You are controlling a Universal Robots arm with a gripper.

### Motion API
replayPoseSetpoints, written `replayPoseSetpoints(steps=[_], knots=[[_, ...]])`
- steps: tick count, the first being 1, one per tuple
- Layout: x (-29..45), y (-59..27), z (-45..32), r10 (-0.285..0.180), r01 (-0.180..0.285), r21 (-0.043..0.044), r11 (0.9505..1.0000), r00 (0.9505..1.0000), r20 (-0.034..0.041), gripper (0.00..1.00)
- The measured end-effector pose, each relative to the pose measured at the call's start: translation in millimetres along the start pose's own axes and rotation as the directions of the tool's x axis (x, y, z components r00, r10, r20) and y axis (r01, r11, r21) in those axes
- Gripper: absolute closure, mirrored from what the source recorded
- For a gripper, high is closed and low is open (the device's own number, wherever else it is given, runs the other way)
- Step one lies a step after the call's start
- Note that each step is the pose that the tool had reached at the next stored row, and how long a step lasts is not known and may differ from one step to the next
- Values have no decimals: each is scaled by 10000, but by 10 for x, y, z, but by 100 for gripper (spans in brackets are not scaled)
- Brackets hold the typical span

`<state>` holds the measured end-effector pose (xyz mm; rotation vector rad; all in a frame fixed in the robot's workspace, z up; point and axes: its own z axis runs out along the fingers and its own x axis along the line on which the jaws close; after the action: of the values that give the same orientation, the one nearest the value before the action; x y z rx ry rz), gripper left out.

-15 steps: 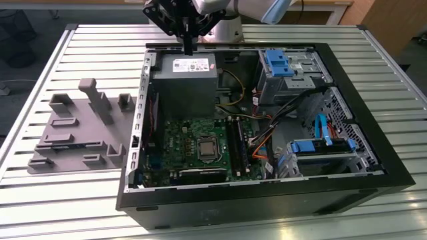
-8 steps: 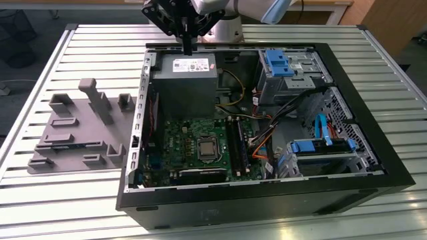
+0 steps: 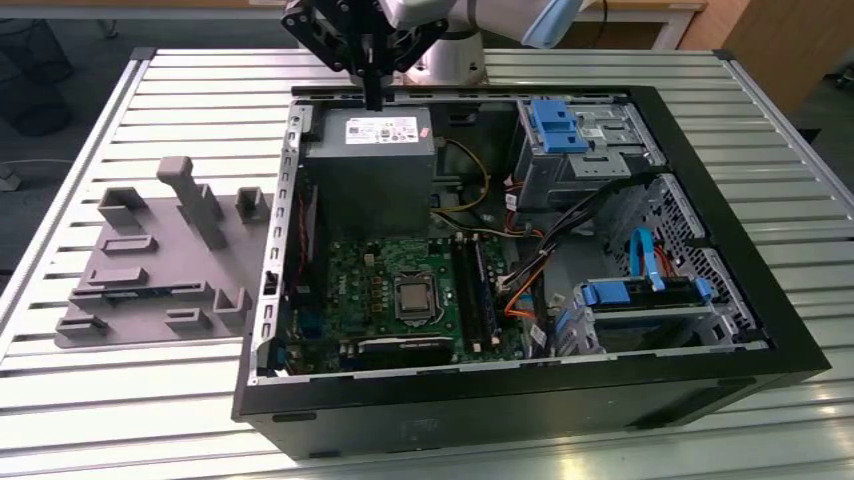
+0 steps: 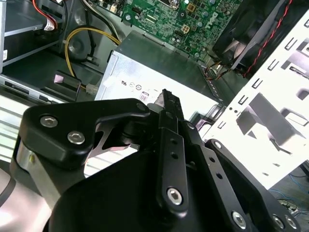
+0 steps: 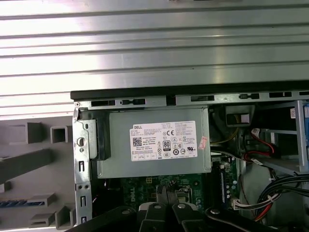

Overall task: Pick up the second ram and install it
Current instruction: 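Reach for the second ram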

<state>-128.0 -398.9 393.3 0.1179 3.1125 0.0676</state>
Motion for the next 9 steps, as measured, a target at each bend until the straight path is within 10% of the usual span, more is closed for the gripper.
replayPoseSetpoints(steps=[9], knots=[[19, -1, 0, 0, 0, 0, 10000, 10000, 0, 89]])
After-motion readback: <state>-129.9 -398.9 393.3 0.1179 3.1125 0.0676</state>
